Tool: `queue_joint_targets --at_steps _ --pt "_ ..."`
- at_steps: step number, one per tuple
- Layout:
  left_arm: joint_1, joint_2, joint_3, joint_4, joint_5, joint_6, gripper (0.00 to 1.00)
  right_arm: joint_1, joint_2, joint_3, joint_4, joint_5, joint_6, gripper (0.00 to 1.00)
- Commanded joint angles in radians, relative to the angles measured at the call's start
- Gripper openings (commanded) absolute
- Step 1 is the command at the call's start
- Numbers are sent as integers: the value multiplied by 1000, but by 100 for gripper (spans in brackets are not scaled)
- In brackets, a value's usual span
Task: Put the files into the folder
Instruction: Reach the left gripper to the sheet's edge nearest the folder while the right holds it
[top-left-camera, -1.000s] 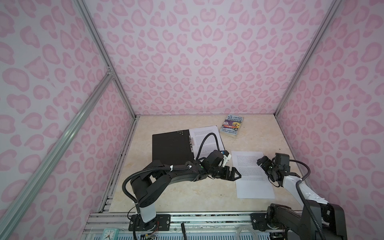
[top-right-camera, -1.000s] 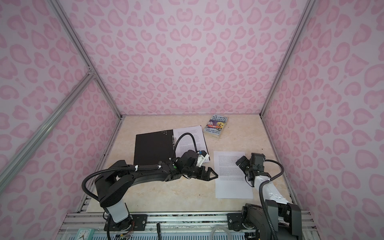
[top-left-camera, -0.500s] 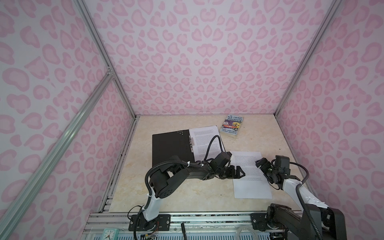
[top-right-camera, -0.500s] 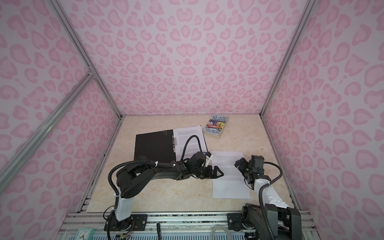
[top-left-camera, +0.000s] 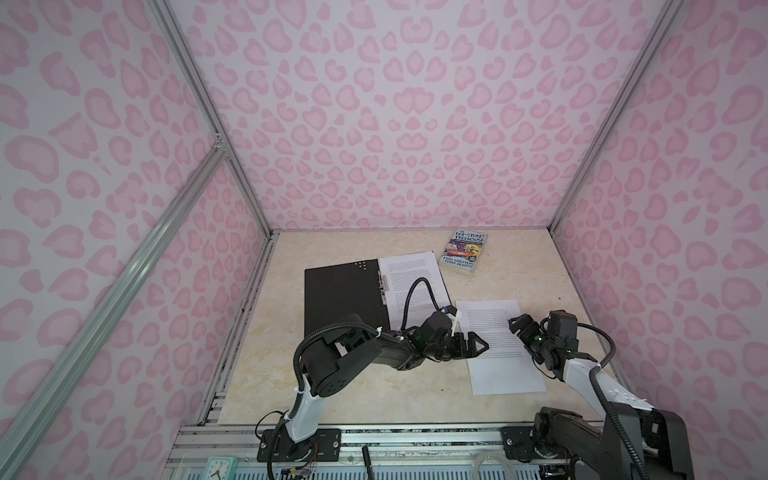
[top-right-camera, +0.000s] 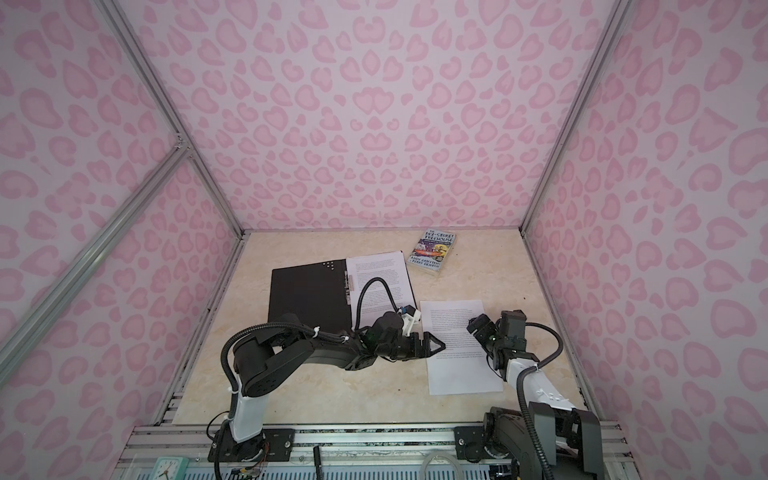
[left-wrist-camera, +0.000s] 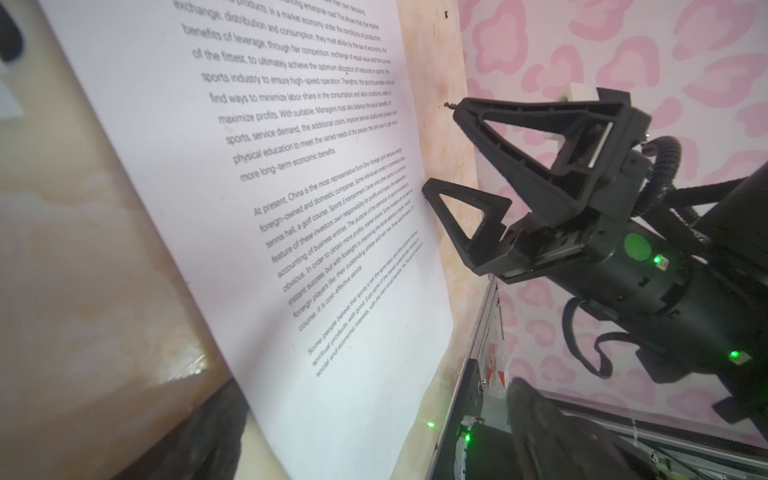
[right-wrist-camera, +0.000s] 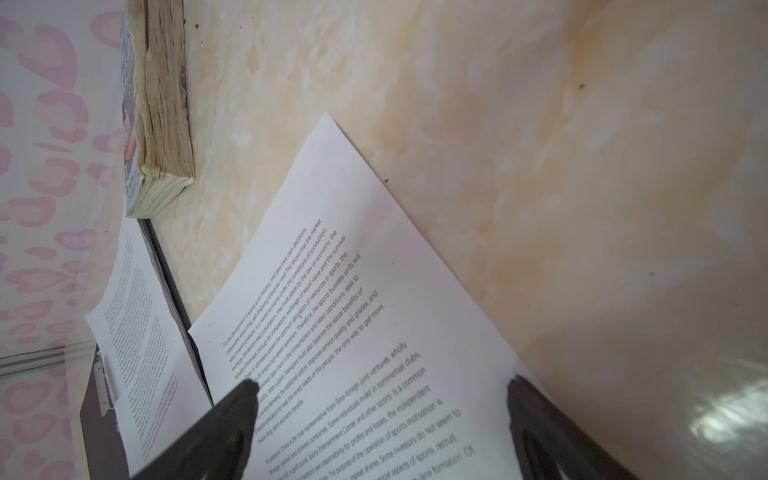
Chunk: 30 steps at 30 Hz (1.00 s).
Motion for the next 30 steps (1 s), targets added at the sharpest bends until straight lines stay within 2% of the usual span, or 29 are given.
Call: queue_joint_targets --at_steps 1,4,10,18,23,27,30 --pt "0 21 -14 42 -42 -63 100 3 15 -17 -37 -26 26 94" --pt "0 35 -20 86 -63 -93 99 3 20 -17 -29 -34 30 94" --pt "0 71 25 58 -93 -103 87 3 15 -20 -24 -54 36 94" --pt "0 109 54 54 -97 -129 67 3 11 -20 -23 -57 33 94" --pt "3 108 70 38 -93 -111 46 3 11 -19 -19 -66 29 94" --pt "6 98 96 24 -82 -79 17 2 7 -19 -21 -58 22 95" --pt "6 73 117 -9 -77 -36 4 3 -2 -16 -25 -49 12 95"
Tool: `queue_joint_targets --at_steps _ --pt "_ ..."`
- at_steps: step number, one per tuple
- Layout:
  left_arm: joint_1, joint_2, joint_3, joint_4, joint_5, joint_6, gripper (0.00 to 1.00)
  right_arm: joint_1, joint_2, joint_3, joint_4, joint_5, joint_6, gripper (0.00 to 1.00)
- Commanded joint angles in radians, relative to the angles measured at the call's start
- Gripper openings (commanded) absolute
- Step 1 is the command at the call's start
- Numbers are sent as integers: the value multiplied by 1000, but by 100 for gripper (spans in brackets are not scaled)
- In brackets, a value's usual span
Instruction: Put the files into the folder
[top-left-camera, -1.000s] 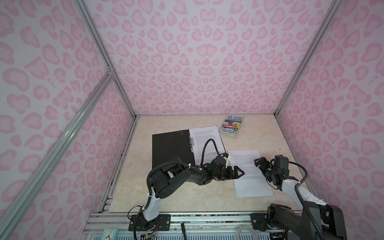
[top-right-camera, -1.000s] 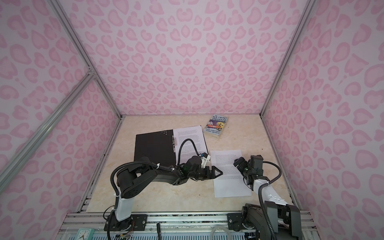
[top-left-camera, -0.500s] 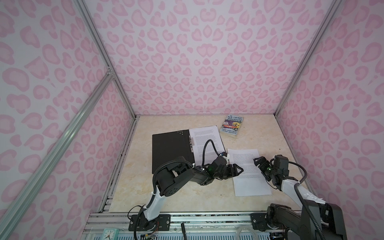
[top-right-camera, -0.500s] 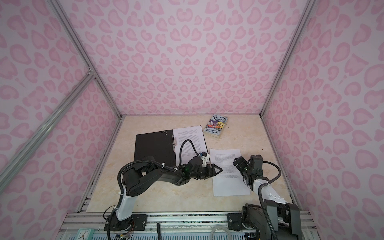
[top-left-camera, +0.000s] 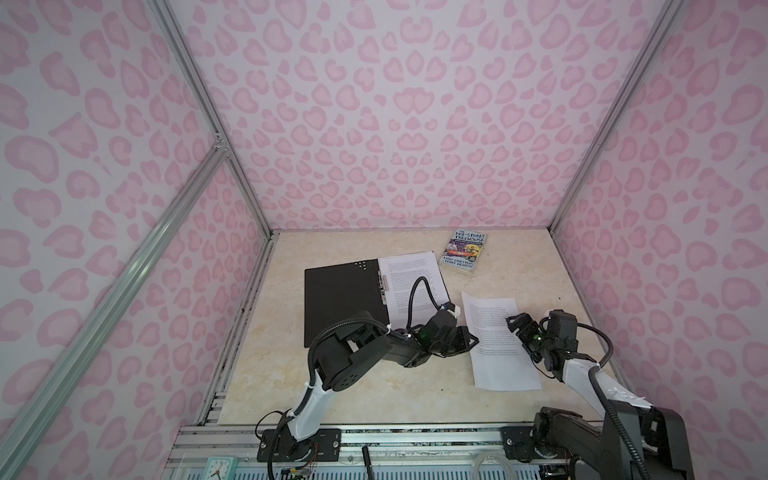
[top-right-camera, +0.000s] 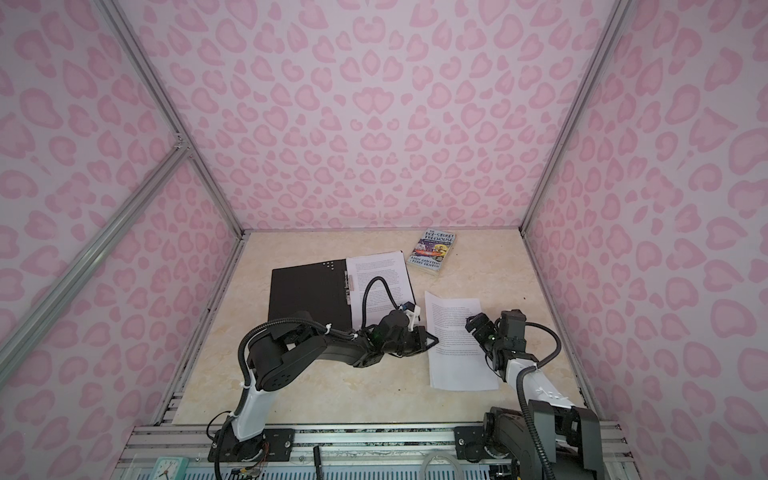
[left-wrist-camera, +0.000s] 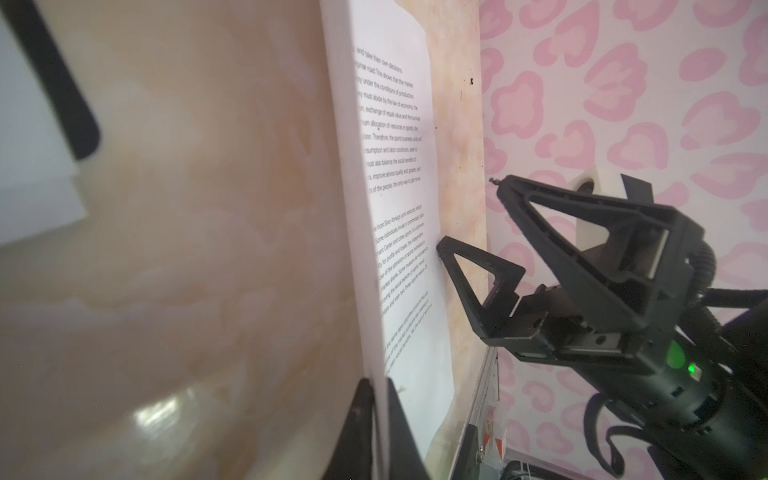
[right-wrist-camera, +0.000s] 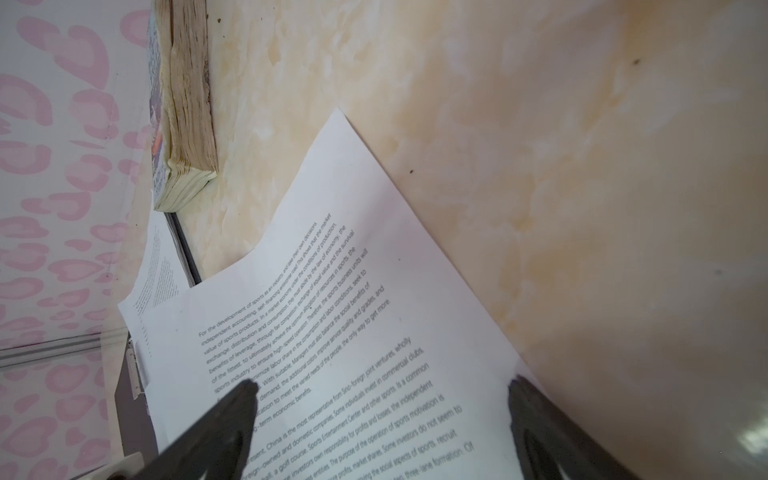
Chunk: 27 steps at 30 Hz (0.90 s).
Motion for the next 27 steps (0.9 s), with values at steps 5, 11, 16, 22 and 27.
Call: queue_joint_targets --at_steps 5,11,16,22,27 --pt "-3 -110 47 -130 10 141 4 2 -60 -6 -54 -4 -39 96" --pt "-9 -304 10 -332 -99 269 4 55 -274 -60 12 -22 -130 97" --pt "16 -467 -59 -503 -191 297 4 166 -463 -102 57 56 -161 98" --pt "157 -676 -220 -539 -126 270 4 335 -462 -71 87 118 -241 98" --pt "299 -823 -279 -635 -62 309 3 445 -308 -39 205 35 -275 98"
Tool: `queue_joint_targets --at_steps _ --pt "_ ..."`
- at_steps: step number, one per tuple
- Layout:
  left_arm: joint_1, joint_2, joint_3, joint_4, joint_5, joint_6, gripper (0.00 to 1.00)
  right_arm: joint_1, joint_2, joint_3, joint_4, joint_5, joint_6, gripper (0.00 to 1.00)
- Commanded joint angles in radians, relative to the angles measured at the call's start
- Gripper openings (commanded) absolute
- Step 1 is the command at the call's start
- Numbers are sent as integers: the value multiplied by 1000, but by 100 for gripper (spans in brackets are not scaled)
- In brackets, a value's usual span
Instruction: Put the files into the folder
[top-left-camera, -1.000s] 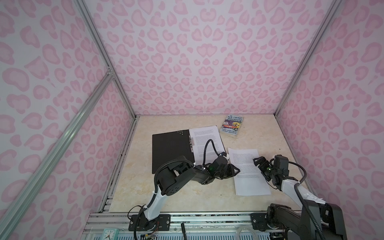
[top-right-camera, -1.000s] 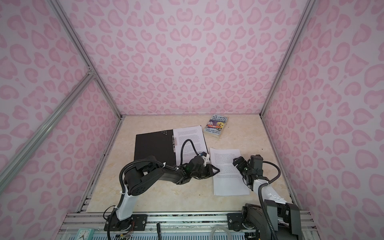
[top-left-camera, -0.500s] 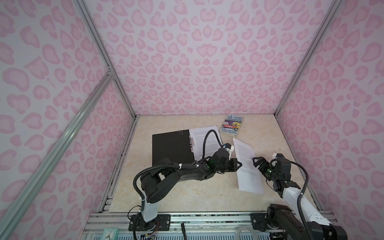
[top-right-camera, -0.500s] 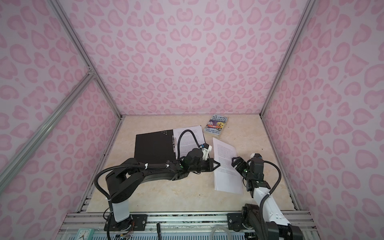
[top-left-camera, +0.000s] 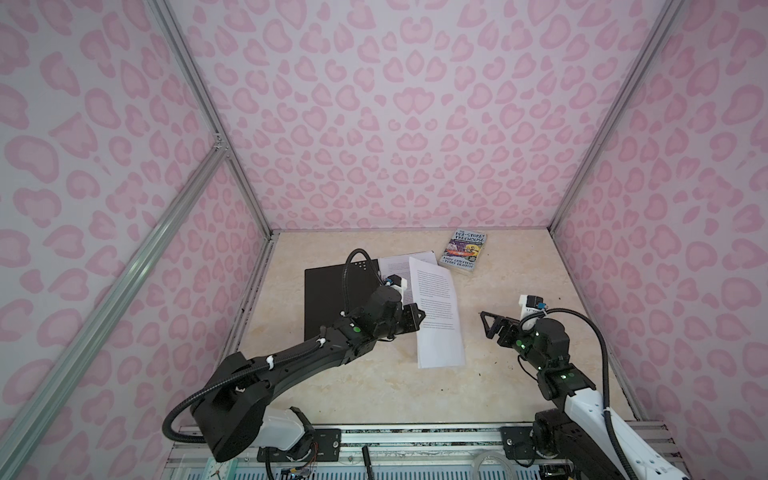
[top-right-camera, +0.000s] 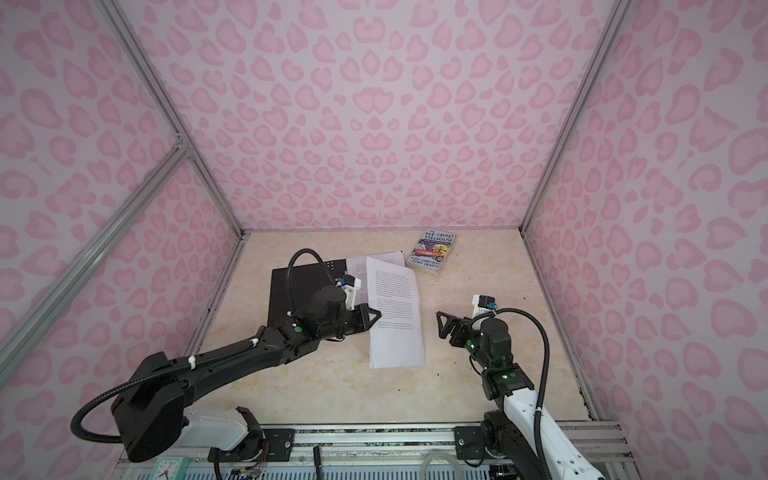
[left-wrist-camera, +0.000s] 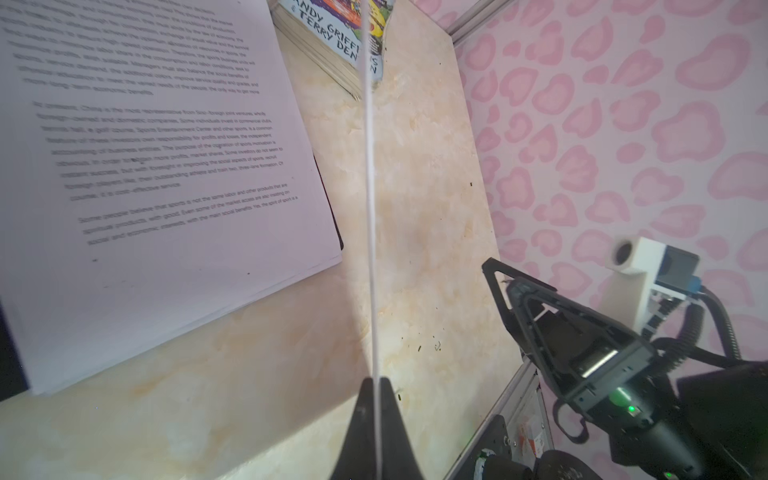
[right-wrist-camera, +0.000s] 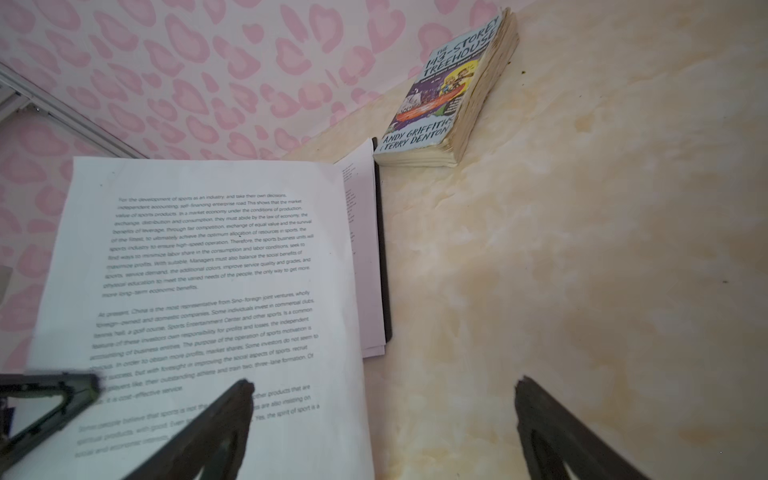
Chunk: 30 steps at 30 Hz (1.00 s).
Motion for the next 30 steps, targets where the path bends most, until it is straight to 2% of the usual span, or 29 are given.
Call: queue_joint_targets --at_steps 1,6,10,13,17,21,30 --pt "88 -62 -26 -76 81 28 3 69 70 20 119 -48 -51 98" --pt "249 -88 -67 -102 226 35 4 150 186 84 81 -33 -111 98" --pt "380 -35 -103 -134 254 67 3 159 266 113 79 -64 -121 98" --pt "463 49 -120 -156 246 84 4 161 316 127 75 -41 -103 98" --pt "488 169 -92 -209 236 142 3 164 364 134 94 -36 -81 98" --pt "493 246 -86 -208 191 157 3 177 415 161 102 -80 -82 98" --pt "532 286 -106 -181 167 202 3 323 641 365 24 -78 -125 98"
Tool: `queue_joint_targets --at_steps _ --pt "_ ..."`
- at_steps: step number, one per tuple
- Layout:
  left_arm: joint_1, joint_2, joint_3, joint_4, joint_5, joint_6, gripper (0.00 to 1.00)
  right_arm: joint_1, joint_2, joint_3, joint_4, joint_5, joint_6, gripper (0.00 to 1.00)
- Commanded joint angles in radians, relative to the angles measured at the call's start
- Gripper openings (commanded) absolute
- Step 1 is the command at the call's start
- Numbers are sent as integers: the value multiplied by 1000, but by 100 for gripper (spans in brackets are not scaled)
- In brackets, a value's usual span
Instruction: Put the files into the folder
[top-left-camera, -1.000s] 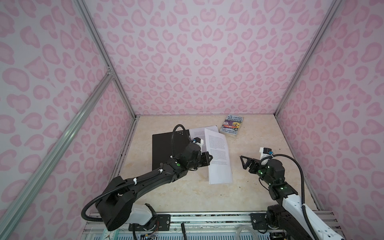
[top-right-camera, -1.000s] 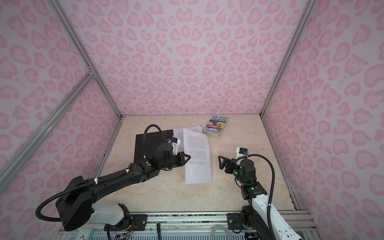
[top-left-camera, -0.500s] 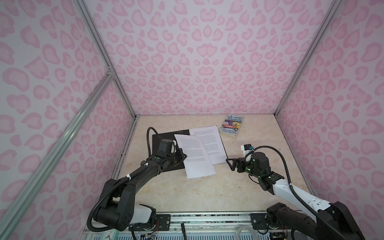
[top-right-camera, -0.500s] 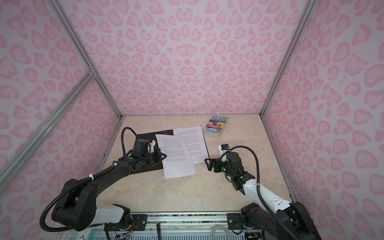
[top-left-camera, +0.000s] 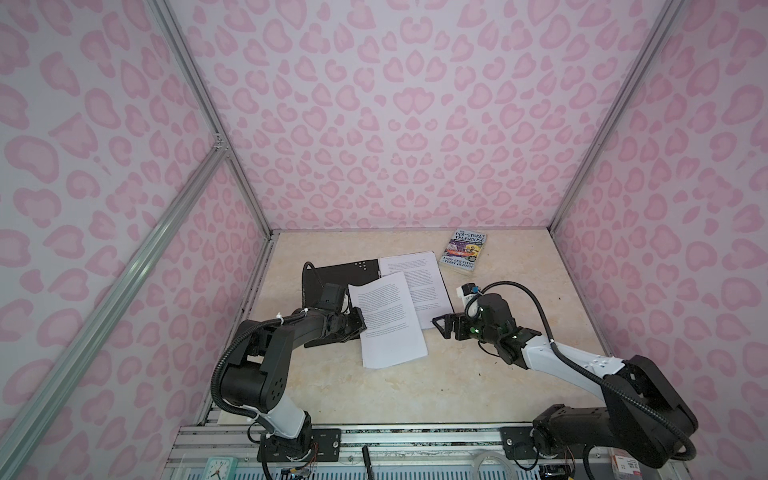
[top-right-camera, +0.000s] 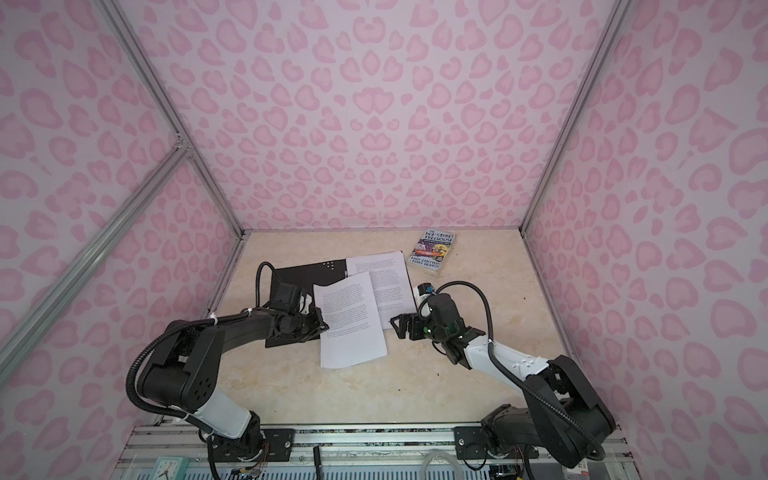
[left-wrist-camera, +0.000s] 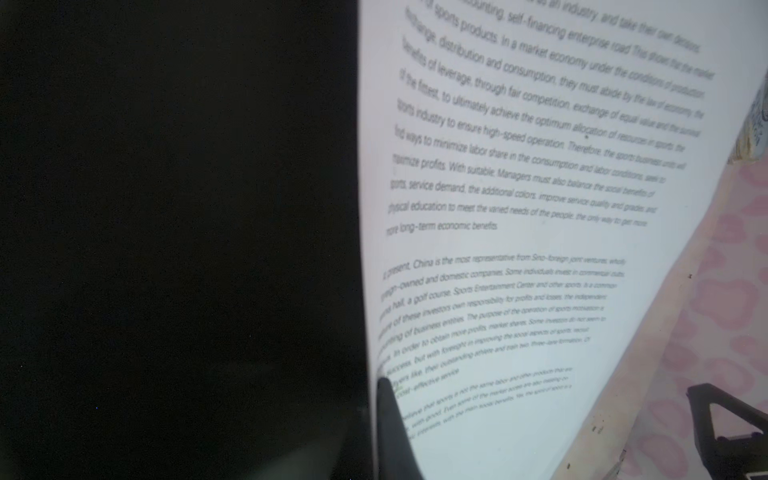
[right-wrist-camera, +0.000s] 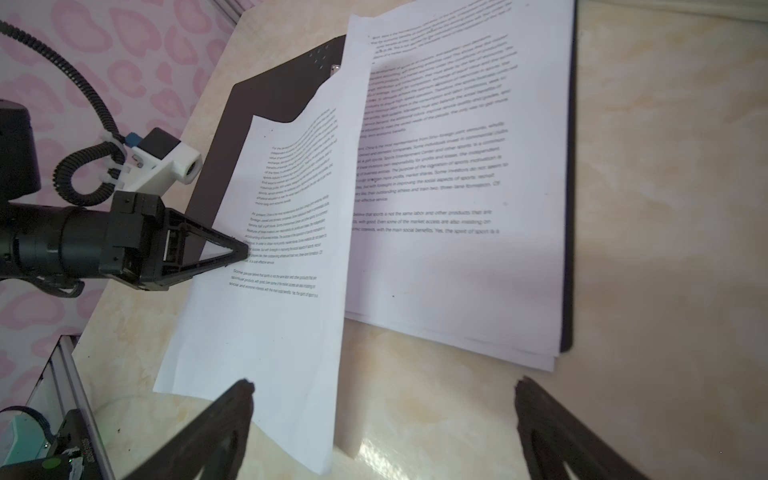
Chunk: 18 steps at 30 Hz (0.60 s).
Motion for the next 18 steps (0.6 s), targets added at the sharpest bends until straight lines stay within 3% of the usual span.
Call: queue_joint_targets --at_steps 1,12,18 --pt "8 7 -15 -5 -32 33 3 27 73 74 -42 -18 -35 98" --pt "7 53 -9 -6 -42 46 3 54 403 449 -249 -56 -109 88" --pt "7 46 -18 -4 -44 48 3 69 531 571 -305 -56 -114 85"
